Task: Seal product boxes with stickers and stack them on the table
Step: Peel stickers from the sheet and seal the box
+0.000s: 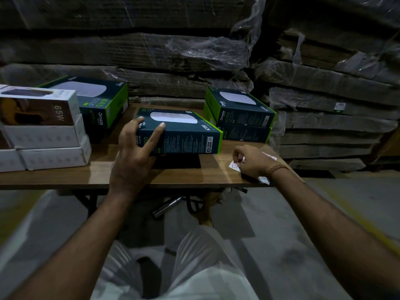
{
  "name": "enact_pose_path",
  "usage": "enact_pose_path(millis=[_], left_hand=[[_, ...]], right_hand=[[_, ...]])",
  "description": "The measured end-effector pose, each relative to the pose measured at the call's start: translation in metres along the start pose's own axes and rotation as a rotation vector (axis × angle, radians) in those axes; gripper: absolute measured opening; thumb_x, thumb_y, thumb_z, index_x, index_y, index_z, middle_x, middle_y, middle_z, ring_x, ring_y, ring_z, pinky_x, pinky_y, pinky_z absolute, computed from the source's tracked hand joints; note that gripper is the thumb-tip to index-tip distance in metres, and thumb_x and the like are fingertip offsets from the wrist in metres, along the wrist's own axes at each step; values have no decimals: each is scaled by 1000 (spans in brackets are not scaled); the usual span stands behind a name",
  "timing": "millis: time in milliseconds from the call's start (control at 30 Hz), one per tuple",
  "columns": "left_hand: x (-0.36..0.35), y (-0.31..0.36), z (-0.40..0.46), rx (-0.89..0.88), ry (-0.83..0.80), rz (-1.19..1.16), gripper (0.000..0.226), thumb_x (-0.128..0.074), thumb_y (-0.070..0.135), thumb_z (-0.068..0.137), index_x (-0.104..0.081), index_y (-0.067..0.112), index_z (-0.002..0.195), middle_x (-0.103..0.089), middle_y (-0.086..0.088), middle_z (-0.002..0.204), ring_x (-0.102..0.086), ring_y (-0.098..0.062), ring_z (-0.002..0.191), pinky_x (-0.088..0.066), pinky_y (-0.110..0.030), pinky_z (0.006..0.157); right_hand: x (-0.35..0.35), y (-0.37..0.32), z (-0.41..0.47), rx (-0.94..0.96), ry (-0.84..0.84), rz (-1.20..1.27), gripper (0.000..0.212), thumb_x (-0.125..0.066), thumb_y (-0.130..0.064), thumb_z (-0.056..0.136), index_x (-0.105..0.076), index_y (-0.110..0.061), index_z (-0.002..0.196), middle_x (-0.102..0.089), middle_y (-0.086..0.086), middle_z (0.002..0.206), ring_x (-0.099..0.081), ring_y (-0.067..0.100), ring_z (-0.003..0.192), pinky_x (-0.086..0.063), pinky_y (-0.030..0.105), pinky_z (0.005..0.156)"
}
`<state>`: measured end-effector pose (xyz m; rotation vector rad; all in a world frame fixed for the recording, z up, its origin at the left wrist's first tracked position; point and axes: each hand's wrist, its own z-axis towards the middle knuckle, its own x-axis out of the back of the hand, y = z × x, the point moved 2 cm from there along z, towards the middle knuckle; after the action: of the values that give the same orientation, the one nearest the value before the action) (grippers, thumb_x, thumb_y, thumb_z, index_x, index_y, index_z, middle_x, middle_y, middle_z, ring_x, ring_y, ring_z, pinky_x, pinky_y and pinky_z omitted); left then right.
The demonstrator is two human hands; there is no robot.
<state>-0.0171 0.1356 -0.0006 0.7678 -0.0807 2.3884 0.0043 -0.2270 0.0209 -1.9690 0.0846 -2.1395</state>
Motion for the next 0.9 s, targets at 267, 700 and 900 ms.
enact_pose_path(millis=[267, 700, 900], left_hand=[[1, 1, 0, 12, 4, 19, 78, -65, 18, 94, -36, 26, 166, -26, -28, 162, -28, -48, 152, -50, -64, 108], [2, 3, 1, 23, -3, 6, 74, -62, 21, 97, -37, 24, 166, -29, -31, 161, -28, -49, 152, -50, -64, 108], [6, 7, 2, 33, -19, -10, 70, -45, 39, 97, -40, 20, 165, -31, -33, 160, -29, -50, 151, -46, -63, 112]], right_hand=[[-6, 7, -6, -22, 108, 104, 18, -63, -5, 91, -67, -14, 106, -63, 2, 104, -58, 20, 96, -44, 29, 78], [-12, 8, -20, 6, 269, 187, 9, -75, -12, 93, -81, -19, 94, -70, -3, 100, -61, 6, 87, -44, 17, 73], [-6, 3, -11, 22, 204, 98, 5, -76, -13, 95, -77, -18, 92, -68, -5, 96, -59, 11, 89, -46, 25, 77]])
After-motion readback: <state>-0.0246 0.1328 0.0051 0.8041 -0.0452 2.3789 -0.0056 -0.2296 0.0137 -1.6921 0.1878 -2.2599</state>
